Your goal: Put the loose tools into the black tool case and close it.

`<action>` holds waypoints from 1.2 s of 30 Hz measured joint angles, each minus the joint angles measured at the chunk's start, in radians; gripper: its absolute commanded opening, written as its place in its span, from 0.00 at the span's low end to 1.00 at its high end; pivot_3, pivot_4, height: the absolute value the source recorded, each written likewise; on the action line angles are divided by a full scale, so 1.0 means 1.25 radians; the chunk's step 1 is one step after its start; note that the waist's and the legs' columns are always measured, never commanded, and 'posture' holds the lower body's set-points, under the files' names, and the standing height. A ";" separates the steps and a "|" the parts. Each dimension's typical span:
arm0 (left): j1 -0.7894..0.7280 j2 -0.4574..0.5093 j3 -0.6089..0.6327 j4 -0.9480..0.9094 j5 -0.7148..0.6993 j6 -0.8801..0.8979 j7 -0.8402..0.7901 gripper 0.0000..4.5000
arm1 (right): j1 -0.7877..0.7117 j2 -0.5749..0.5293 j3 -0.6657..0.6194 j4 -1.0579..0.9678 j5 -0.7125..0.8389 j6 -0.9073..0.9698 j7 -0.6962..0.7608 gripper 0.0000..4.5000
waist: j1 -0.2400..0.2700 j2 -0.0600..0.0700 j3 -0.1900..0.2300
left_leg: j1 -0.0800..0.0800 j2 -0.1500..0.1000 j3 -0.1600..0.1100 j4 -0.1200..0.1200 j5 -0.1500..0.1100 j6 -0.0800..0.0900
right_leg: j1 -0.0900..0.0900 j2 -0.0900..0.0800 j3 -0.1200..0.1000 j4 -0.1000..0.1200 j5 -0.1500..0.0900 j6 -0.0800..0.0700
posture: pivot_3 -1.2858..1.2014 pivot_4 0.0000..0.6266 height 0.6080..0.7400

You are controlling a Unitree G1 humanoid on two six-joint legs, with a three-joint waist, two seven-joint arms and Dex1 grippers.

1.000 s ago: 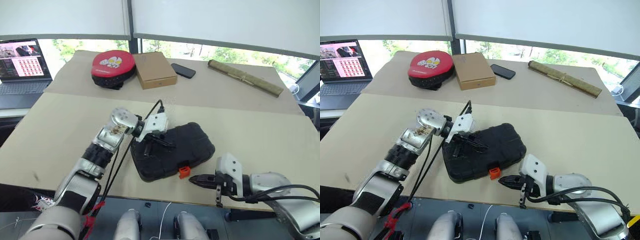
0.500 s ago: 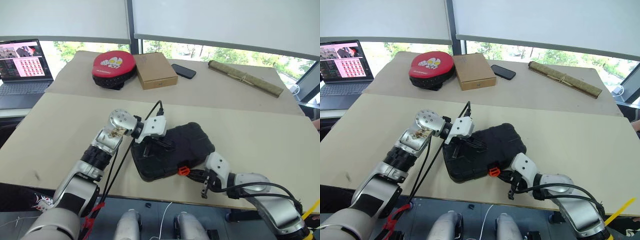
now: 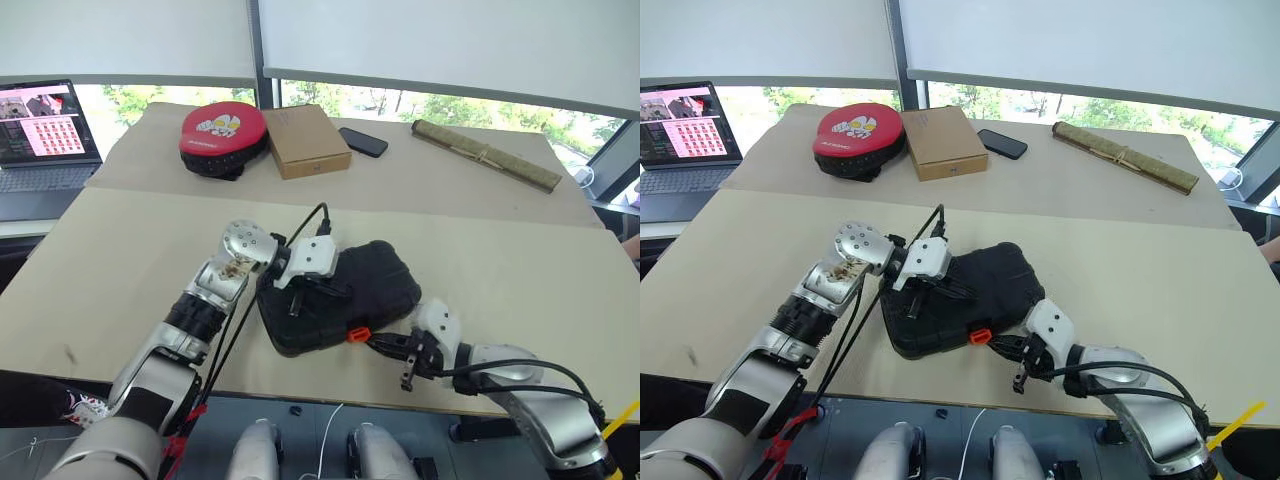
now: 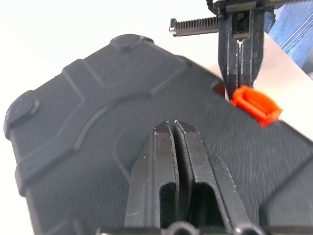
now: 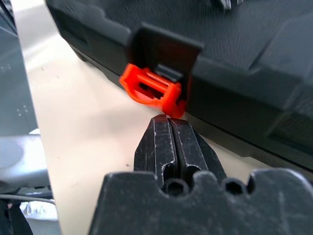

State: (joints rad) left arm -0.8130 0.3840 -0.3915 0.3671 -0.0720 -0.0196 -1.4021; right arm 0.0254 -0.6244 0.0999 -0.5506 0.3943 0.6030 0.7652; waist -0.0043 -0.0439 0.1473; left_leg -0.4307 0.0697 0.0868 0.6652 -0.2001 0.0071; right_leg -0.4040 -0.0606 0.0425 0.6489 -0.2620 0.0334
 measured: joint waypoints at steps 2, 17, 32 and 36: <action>0.000 -0.003 -0.002 0.001 0.000 -0.001 0.002 0.05 | 0.001 -0.026 -0.012 -0.030 0.017 0.006 0.013 0.00 | 0.000 0.000 0.000 | 0.000 0.000 0.000 0.000 0.000 0.000 | 0.000 0.000 0.000 0.000 0.000 0.000 | 0.52 0.24 1.00; 0.000 -0.007 -0.003 0.002 0.000 0.000 0.010 0.05 | -0.033 -0.028 0.069 0.008 -0.019 -0.007 0.037 0.00 | 0.006 0.000 -0.001 | 0.000 0.000 0.000 0.000 0.000 0.000 | 0.001 0.000 0.000 0.000 0.000 0.000 | 0.52 0.24 1.00; 0.001 -0.006 -0.001 0.014 0.000 -0.017 0.024 0.05 | -0.092 -0.034 0.045 0.018 0.013 0.010 0.035 0.00 | 0.005 0.000 -0.001 | 0.001 0.000 0.000 0.000 0.000 0.000 | 0.001 0.000 0.000 0.000 0.000 0.000 | 0.52 0.24 1.00; 0.033 0.070 0.050 -0.028 -0.052 0.085 0.004 0.20 | -0.042 -0.113 -0.089 -0.041 0.083 0.026 0.073 0.13 | -0.005 0.001 -0.001 | 0.001 0.001 -0.001 0.000 0.000 0.000 | 0.000 0.001 0.001 0.000 0.000 0.000 | 0.52 0.24 1.00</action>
State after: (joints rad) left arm -0.7722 0.4719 -0.3285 0.3318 -0.1366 0.0866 -1.3974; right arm -0.0274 -0.7652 -0.0119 -0.6021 0.4978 0.6358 0.8561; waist -0.0100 -0.0429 0.1464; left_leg -0.4301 0.0703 0.0860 0.6650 -0.2000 0.0070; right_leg -0.4038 -0.0597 0.0431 0.6488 -0.2618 0.0330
